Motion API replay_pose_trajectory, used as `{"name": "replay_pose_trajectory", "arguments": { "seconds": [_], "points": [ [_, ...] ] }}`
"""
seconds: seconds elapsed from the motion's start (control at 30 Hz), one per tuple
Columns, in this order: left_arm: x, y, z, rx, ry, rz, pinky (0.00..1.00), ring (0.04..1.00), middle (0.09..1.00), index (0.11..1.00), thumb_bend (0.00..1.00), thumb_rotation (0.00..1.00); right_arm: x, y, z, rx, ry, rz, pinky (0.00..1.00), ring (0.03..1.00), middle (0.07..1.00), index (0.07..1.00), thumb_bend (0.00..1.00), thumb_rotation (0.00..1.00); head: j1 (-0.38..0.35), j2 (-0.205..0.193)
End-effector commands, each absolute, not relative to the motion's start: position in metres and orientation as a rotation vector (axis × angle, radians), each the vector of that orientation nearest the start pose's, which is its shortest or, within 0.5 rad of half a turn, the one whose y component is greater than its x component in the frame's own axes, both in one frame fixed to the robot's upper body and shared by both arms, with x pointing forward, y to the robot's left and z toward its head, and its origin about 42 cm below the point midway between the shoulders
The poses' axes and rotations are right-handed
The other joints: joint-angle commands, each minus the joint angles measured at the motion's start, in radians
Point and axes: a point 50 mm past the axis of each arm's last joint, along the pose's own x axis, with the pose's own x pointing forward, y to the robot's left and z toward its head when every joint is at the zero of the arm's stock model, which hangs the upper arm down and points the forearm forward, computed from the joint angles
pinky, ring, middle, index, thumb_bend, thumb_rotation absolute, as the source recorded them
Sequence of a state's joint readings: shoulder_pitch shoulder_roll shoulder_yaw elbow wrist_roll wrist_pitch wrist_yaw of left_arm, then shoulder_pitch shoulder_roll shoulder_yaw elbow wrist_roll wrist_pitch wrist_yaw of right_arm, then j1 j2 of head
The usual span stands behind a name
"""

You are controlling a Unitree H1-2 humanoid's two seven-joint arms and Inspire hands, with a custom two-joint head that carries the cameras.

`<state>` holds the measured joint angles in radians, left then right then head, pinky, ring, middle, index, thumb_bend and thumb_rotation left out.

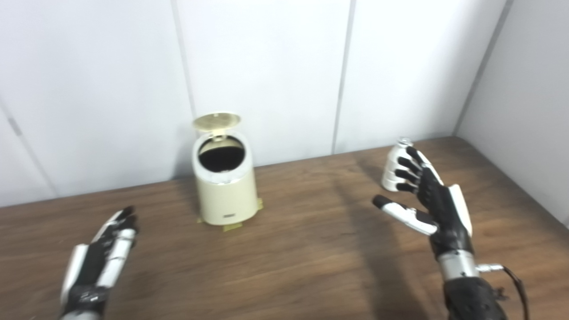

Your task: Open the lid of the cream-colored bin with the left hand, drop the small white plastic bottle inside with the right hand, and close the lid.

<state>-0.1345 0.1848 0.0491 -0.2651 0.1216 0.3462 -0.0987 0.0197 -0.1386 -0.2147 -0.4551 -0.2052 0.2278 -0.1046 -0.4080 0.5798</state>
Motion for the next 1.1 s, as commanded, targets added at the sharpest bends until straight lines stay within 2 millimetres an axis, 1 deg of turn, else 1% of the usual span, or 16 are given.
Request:
{"name": "replay_pose_trajectory", "arguments": {
  "seconds": [0.0, 0.1, 0.2, 0.23, 0.3, 0.4, 0.47, 0.53, 0.6, 0.7, 0.8, 0.83, 0.9, 0.97, 1.03, 1.07],
  "points": [
    [0.326, 0.264, 0.212, 0.299, -0.114, -0.032, 0.88, 0.872, 0.888, 0.934, 0.41, 0.82, 0.252, -0.310, 0.231, -0.352, -0.312, -0.402, 0.74, 0.812, 0.863, 0.906, 0.73, 0.36, -0.014, 0.002],
    [0.327, 0.268, 0.216, 0.291, -0.104, -0.044, 0.88, 0.896, 0.905, 0.946, 0.38, 0.83, 0.250, -0.316, 0.234, -0.414, -0.302, -0.440, 0.73, 0.813, 0.857, 0.904, 0.73, 0.36, -0.041, 0.003],
    [0.327, 0.270, 0.218, 0.290, -0.093, -0.057, 0.87, 0.910, 0.918, 0.958, 0.38, 0.83, 0.249, -0.321, 0.237, -0.449, -0.298, -0.460, 0.72, 0.812, 0.853, 0.905, 0.74, 0.34, -0.061, 0.003],
    [0.327, 0.271, 0.218, 0.298, -0.090, -0.061, 0.91, 0.918, 0.922, 0.962, 0.41, 0.84, 0.250, -0.323, 0.238, -0.455, -0.299, -0.465, 0.72, 0.815, 0.861, 0.909, 0.73, 0.30, -0.065, 0.005],
    [0.326, 0.273, 0.219, 0.307, -0.088, -0.068, 0.92, 0.917, 0.921, 0.962, 0.41, 0.85, 0.250, -0.326, 0.240, -0.472, -0.294, -0.475, 0.72, 0.815, 0.865, 0.910, 0.73, 0.27, -0.069, 0.007],
    [0.325, 0.275, 0.220, 0.317, -0.086, -0.077, 0.89, 0.924, 0.931, 0.965, 0.42, 0.85, 0.254, -0.328, 0.245, -0.511, -0.273, -0.500, 0.68, 0.807, 0.871, 0.912, 0.74, 0.22, -0.072, 0.008],
    [0.325, 0.276, 0.221, 0.326, -0.085, -0.078, 0.86, 0.918, 0.921, 0.953, 0.43, 0.86, 0.257, -0.329, 0.248, -0.533, -0.253, -0.514, 0.70, 0.816, 0.871, 0.910, 0.77, 0.23, -0.072, 0.008],
    [0.325, 0.277, 0.222, 0.319, -0.084, -0.082, 0.86, 0.917, 0.924, 0.954, 0.42, 0.85, 0.261, -0.330, 0.250, -0.559, -0.236, -0.521, 0.78, 0.831, 0.867, 0.915, 0.79, 0.24, -0.072, 0.008],
    [0.325, 0.278, 0.222, 0.317, -0.086, -0.083, 0.87, 0.915, 0.922, 0.954, 0.42, 0.84, 0.267, -0.334, 0.251, -0.574, -0.225, -0.524, 0.80, 0.840, 0.869, 0.918, 0.80, 0.24, -0.072, 0.009],
    [0.325, 0.280, 0.224, 0.320, -0.092, -0.087, 0.87, 0.906, 0.912, 0.948, 0.41, 0.83, 0.275, -0.339, 0.251, -0.575, -0.215, -0.529, 0.76, 0.839, 0.869, 0.916, 0.82, 0.20, -0.070, 0.010],
    [0.324, 0.281, 0.227, 0.321, -0.096, -0.098, 0.88, 0.913, 0.917, 0.952, 0.40, 0.83, 0.286, -0.346, 0.252, -0.566, -0.202, -0.537, 0.67, 0.837, 0.879, 0.915, 0.85, 0.20, -0.070, 0.015],
    [0.324, 0.281, 0.228, 0.322, -0.094, -0.102, 0.89, 0.923, 0.923, 0.959, 0.39, 0.84, 0.289, -0.347, 0.252, -0.564, -0.198, -0.539, 0.63, 0.831, 0.881, 0.916, 0.85, 0.21, -0.072, 0.016],
    [0.323, 0.282, 0.229, 0.324, -0.094, -0.107, 0.89, 0.926, 0.924, 0.961, 0.39, 0.85, 0.296, -0.350, 0.253, -0.577, -0.185, -0.543, 0.60, 0.824, 0.881, 0.917, 0.85, 0.23, -0.071, 0.017],
    [0.323, 0.281, 0.230, 0.319, -0.096, -0.111, 0.88, 0.921, 0.919, 0.959, 0.39, 0.83, 0.303, -0.353, 0.254, -0.601, -0.172, -0.548, 0.59, 0.813, 0.877, 0.919, 0.85, 0.25, -0.062, 0.021],
    [0.322, 0.282, 0.229, 0.302, -0.097, -0.113, 0.88, 0.914, 0.911, 0.960, 0.38, 0.80, 0.309, -0.356, 0.257, -0.629, -0.160, -0.553, 0.50, 0.806, 0.877, 0.919, 0.84, 0.29, -0.057, 0.022],
    [0.322, 0.282, 0.229, 0.297, -0.099, -0.114, 0.88, 0.913, 0.910, 0.960, 0.38, 0.80, 0.312, -0.358, 0.258, -0.638, -0.154, -0.557, 0.50, 0.806, 0.877, 0.919, 0.84, 0.30, -0.054, 0.023]
  ]
}}
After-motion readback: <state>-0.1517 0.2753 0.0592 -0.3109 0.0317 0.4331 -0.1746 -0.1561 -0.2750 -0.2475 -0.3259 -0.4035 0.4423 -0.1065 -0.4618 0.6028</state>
